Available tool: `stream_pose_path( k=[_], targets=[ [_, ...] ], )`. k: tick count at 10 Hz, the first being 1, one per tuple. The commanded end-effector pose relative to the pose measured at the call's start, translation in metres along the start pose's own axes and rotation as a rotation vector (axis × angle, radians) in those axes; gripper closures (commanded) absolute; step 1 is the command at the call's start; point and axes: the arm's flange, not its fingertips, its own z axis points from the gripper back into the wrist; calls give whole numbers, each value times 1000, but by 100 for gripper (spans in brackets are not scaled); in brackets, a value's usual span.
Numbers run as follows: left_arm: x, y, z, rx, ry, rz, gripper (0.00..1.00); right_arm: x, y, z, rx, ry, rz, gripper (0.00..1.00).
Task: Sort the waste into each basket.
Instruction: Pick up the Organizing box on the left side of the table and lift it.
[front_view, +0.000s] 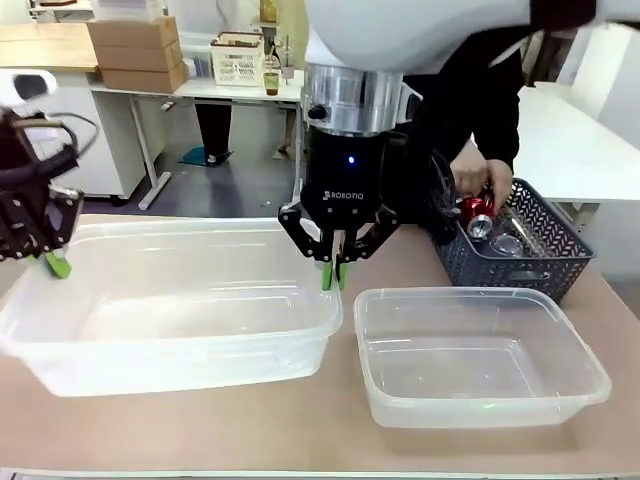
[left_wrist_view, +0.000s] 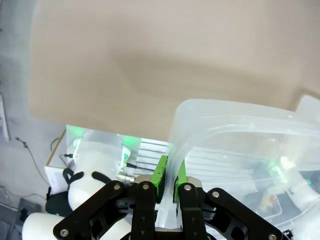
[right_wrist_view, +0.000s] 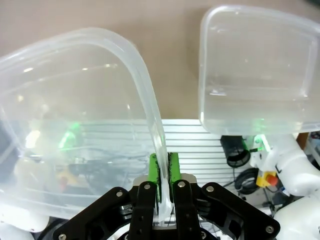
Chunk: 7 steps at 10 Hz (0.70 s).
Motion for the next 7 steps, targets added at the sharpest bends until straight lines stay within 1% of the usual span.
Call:
stream_pose_path(
  k=[1, 2, 3, 4, 5, 7],
  targets=[
    [5, 15, -7, 2, -10, 9, 100, 4, 1, -4, -11, -10, -24, 100],
    [5, 15, -7, 2, -10, 9, 100, 0, 0, 0, 0, 0, 0, 91],
    [1, 5, -9, 2, 11, 4, 91, 5, -21, -12, 74, 18, -5, 91],
    [13, -22, -3, -39, 2, 23, 91, 7, -38, -12, 98, -2, -31, 91],
    [25, -50, 5, -90, 5, 12, 91, 7, -57, -7, 106, -25, -30, 91],
    [46, -94, 15, -130, 21, 41, 91, 5, -93, 0, 75, -49, -40, 91]
  ],
)
